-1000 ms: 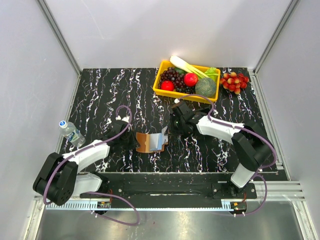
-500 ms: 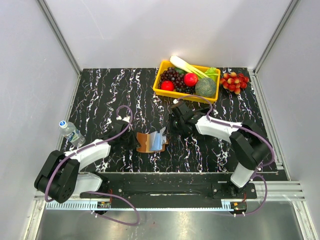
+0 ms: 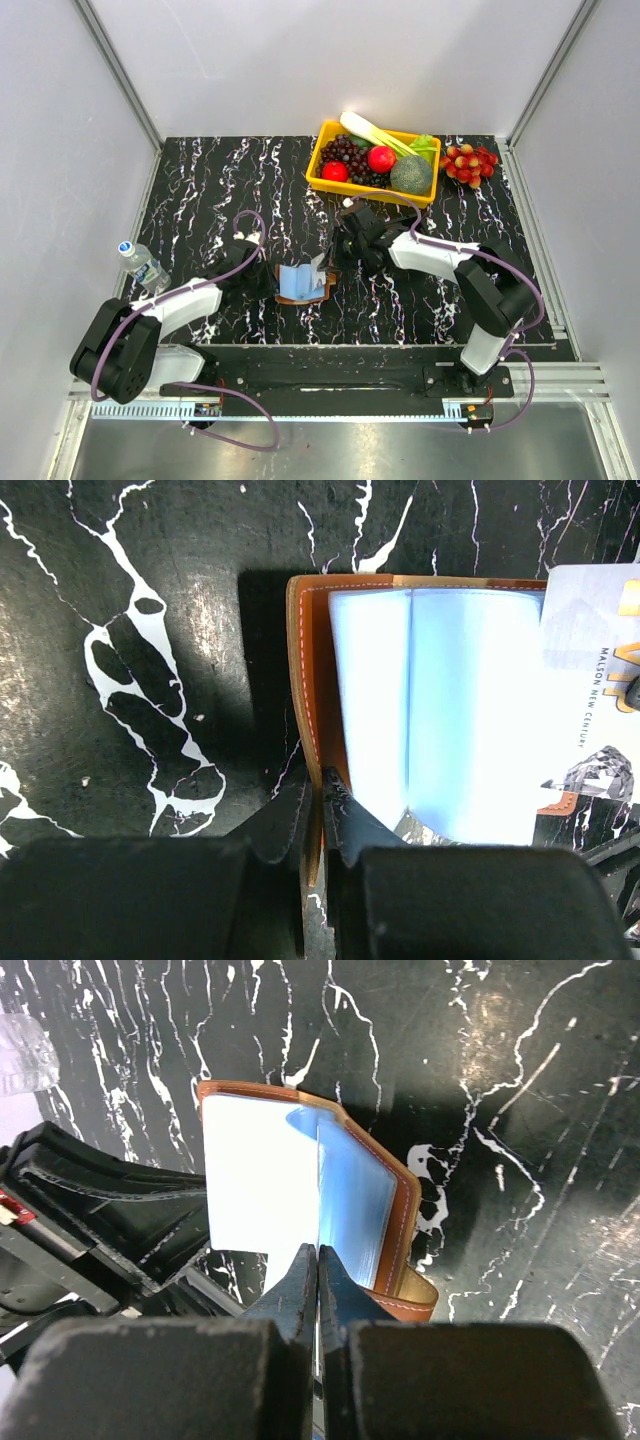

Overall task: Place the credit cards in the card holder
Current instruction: Insert the credit card into the card holder.

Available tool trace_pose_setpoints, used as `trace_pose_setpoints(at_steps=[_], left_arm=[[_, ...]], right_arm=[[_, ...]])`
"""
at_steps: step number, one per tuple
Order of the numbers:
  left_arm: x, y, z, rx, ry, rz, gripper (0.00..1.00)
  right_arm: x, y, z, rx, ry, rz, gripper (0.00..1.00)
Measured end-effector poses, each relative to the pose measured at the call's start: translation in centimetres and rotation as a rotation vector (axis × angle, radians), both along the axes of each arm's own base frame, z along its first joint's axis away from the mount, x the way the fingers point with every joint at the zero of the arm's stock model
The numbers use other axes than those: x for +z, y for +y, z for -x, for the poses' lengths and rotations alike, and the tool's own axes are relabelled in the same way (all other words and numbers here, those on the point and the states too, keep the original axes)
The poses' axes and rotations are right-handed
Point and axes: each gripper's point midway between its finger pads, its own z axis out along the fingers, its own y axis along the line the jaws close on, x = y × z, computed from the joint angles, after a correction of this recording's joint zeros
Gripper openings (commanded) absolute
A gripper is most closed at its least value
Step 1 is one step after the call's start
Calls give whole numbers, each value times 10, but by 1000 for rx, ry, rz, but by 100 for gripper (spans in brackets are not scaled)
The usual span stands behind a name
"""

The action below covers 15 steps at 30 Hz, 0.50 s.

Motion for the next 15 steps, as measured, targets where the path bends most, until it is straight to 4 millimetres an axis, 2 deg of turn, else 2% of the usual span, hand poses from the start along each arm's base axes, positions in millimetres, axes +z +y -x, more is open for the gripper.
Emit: trace_pose_setpoints(at_steps=[4, 11, 15], left_arm=[[-1, -1, 0, 3, 2, 8, 0], [0, -5, 0, 6, 1, 32, 0], [-1, -7, -1, 6, 6, 41, 0]], right_arm=[[0, 6, -1, 6, 7, -27, 0], [-17, 11, 1, 18, 47, -20, 0], [-11, 20, 2, 36, 49, -68, 0]])
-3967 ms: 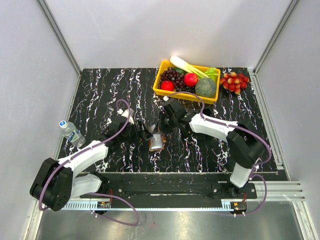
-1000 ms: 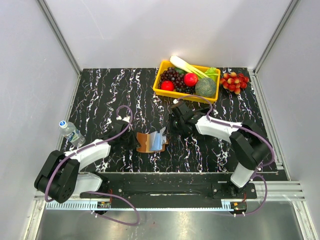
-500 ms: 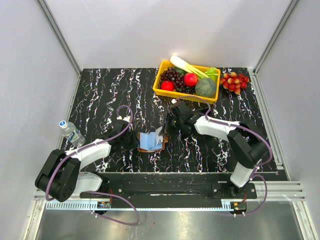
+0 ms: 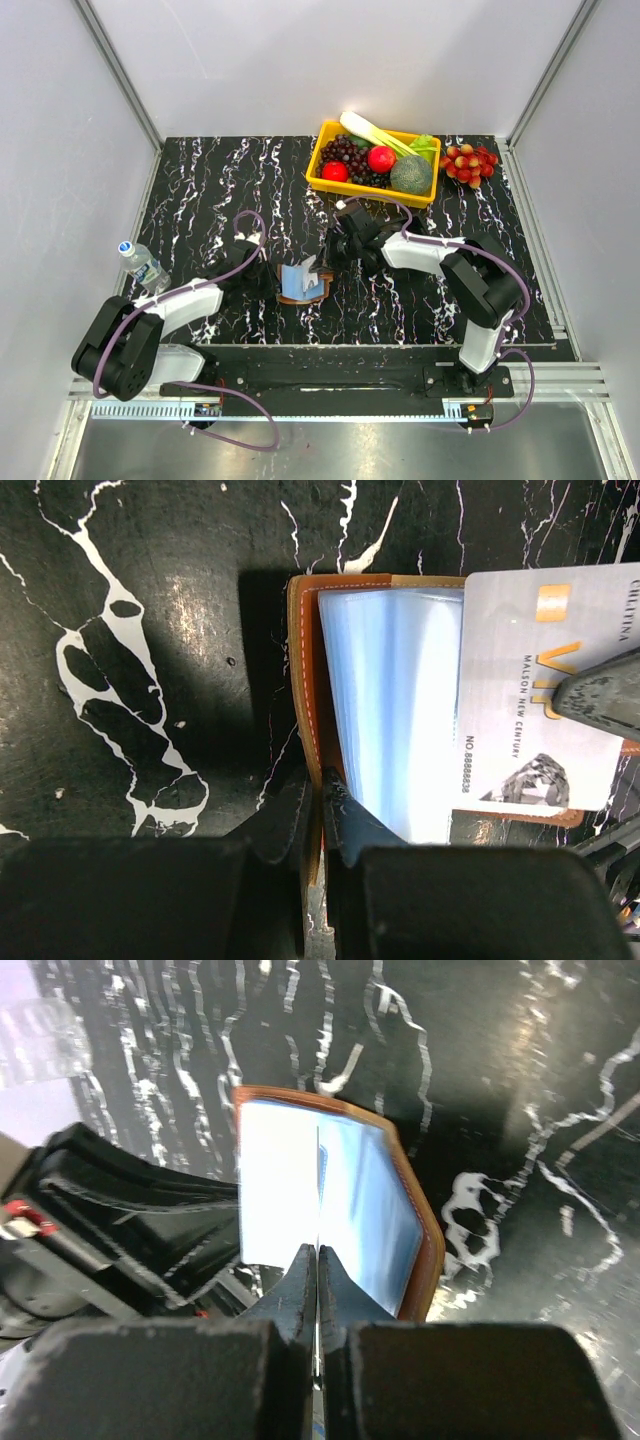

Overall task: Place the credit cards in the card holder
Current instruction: Insert the credit card into the card holder.

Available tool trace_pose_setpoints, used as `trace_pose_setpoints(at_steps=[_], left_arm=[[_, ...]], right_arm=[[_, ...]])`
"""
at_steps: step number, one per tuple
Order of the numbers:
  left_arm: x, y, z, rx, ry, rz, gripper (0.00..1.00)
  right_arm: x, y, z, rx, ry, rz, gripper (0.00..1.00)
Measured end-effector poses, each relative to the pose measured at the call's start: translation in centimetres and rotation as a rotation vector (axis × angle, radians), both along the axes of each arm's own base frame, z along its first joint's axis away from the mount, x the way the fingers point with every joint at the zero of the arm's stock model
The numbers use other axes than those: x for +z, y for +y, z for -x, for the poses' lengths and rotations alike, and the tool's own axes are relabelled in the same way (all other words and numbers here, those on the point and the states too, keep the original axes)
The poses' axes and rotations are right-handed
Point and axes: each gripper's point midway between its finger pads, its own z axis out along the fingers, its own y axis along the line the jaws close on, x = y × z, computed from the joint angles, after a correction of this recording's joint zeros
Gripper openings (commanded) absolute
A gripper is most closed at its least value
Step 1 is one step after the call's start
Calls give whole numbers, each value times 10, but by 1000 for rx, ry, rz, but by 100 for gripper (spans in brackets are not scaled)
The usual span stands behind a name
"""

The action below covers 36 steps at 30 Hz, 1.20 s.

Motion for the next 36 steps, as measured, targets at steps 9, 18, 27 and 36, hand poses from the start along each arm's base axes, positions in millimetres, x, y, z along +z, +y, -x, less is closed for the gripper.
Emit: trace_pose_setpoints(at_steps=[9, 18, 27, 36], left_arm=[[-3, -1, 0, 1, 7, 3, 0], [-3, -2, -2, 0, 3, 7, 0], [-4, -4, -2, 10, -1, 25, 0], [-5, -8, -2, 26, -18, 73, 0]], right_arm=[[20, 17, -9, 5, -47, -104, 0], [11, 3, -7, -32, -52, -39, 0], [-13, -11, 8, -29, -13, 13, 0], [-25, -8, 13, -43, -7, -49, 0]])
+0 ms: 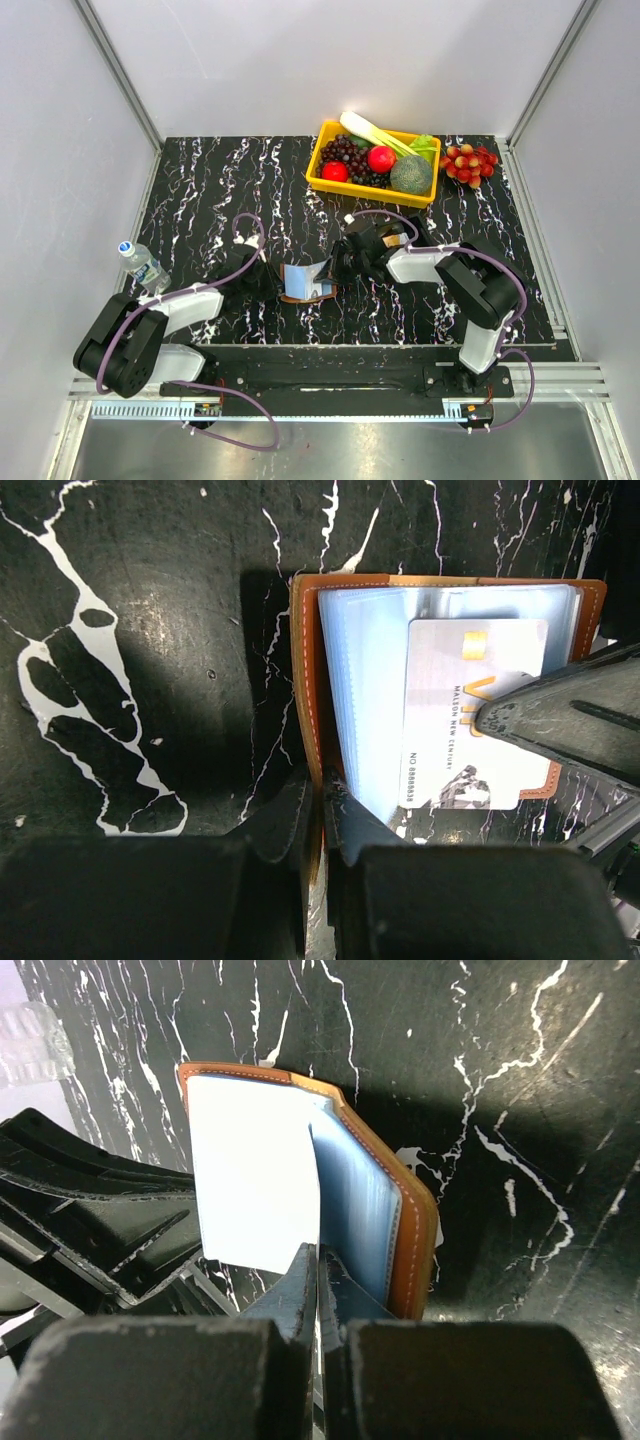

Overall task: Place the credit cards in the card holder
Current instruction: Insert the credit card into the card holder.

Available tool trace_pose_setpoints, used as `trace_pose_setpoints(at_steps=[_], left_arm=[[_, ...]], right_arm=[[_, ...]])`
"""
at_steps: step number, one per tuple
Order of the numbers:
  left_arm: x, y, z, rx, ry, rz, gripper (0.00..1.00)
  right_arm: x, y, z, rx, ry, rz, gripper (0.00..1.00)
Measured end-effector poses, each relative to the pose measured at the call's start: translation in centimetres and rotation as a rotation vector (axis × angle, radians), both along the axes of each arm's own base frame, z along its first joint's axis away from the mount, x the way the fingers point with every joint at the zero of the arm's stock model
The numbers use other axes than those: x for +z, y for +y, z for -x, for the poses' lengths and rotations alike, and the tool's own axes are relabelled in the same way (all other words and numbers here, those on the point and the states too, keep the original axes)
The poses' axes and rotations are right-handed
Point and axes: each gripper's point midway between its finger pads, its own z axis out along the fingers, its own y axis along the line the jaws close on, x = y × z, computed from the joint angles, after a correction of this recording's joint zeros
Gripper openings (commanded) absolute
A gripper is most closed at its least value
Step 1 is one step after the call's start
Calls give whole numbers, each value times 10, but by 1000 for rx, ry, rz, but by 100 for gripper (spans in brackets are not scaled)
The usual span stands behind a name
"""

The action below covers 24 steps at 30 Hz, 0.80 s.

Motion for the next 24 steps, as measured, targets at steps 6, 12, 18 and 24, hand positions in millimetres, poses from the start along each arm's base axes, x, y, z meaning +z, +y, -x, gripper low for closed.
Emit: trace_pose_setpoints(at_steps=[6, 12, 18, 24], left_arm=[[0, -1, 0, 7, -7, 14, 0], [0, -1, 0, 6, -8, 15, 0], [0, -1, 0, 4, -9, 13, 0], [0, 0, 0, -2, -14, 7, 0]], right_arm=[[-1, 3, 1, -12, 2, -46, 0], [-4, 3, 0, -18, 8, -38, 0], [-7, 6, -5, -18, 2, -36, 0], [-6, 6, -9, -23, -18, -24, 0]])
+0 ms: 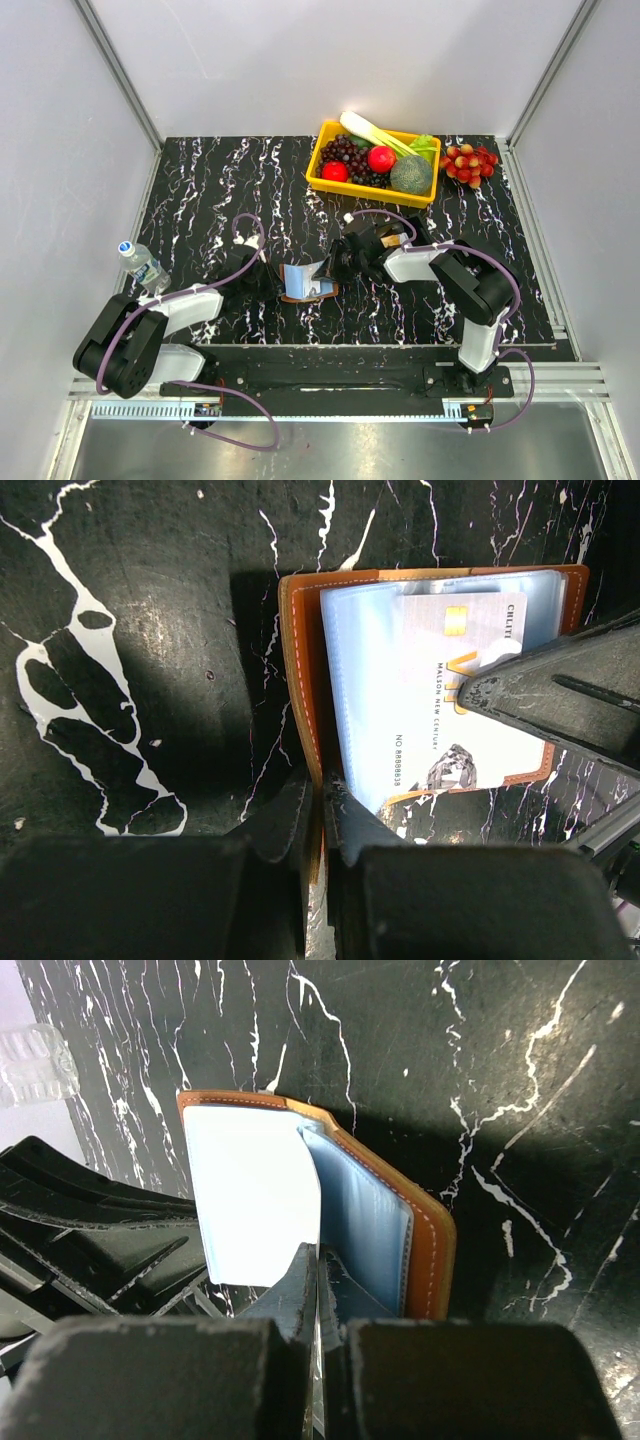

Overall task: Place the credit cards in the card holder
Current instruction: Insert the credit card into the card holder.

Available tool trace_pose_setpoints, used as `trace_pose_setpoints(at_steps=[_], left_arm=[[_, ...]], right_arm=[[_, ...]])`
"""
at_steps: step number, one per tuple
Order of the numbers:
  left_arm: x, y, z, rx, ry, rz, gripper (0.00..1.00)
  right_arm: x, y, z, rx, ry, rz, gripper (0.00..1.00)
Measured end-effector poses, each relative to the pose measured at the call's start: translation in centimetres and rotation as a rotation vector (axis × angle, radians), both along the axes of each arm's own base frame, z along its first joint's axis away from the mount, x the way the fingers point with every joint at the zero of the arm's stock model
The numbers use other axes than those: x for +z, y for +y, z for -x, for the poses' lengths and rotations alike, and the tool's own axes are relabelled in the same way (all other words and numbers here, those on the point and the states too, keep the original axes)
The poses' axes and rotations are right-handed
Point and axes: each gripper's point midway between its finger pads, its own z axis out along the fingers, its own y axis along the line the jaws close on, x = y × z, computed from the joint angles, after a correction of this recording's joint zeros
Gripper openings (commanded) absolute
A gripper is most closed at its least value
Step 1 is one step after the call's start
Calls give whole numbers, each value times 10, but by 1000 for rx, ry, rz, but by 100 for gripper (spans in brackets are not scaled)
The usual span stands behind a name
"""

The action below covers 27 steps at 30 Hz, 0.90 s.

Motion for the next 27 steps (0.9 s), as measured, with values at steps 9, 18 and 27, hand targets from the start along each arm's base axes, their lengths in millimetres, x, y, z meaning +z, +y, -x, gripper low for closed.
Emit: trace_pose_setpoints(at_steps=[9, 18, 27], left_arm=[[0, 0, 0, -4, -1, -3, 0], [0, 0, 0, -7, 0, -5, 0], [0, 0, -1, -8, 2, -8, 0]], right_arm=[[-3, -1, -2, -4, -27, 29, 0], [-5, -2, -4, 2, -82, 72, 0], [-5, -3, -6, -9, -87, 78, 0]])
